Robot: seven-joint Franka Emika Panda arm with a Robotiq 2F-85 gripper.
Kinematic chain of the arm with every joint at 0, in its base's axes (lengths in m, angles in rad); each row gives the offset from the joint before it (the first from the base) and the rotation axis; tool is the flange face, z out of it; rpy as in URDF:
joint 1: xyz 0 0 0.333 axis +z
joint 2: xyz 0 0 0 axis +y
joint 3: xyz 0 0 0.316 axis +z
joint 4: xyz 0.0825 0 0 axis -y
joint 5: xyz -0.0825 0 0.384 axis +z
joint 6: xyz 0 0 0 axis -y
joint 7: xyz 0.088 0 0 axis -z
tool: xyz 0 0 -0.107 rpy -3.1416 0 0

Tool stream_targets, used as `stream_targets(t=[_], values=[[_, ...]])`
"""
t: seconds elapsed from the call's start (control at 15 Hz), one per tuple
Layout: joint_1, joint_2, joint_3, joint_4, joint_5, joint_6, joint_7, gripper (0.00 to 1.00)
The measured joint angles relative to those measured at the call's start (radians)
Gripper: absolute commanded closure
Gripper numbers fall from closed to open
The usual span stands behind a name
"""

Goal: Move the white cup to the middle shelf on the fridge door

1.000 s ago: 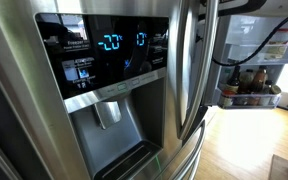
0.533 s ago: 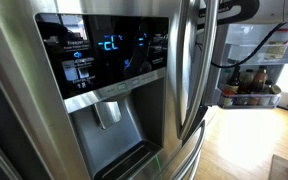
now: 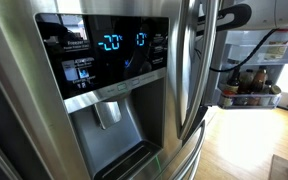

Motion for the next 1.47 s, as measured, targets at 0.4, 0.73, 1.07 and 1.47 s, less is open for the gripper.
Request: stream_targets(t=[0.4,0.73,1.07,1.47], values=[[0.000,0.016,0.003,-0.002,0.095,0.020,-0.002,0.00],[-0.001,0.031,0.004,-0.003,0.142,0.019,-0.002,0.49],[-0.001,0.036,0.008,-0.005,0.191,0.013,-0.003,0.87],[-0.007,0.030,0.000,-0.005,0.192,-0.063,-0.001,0.99]])
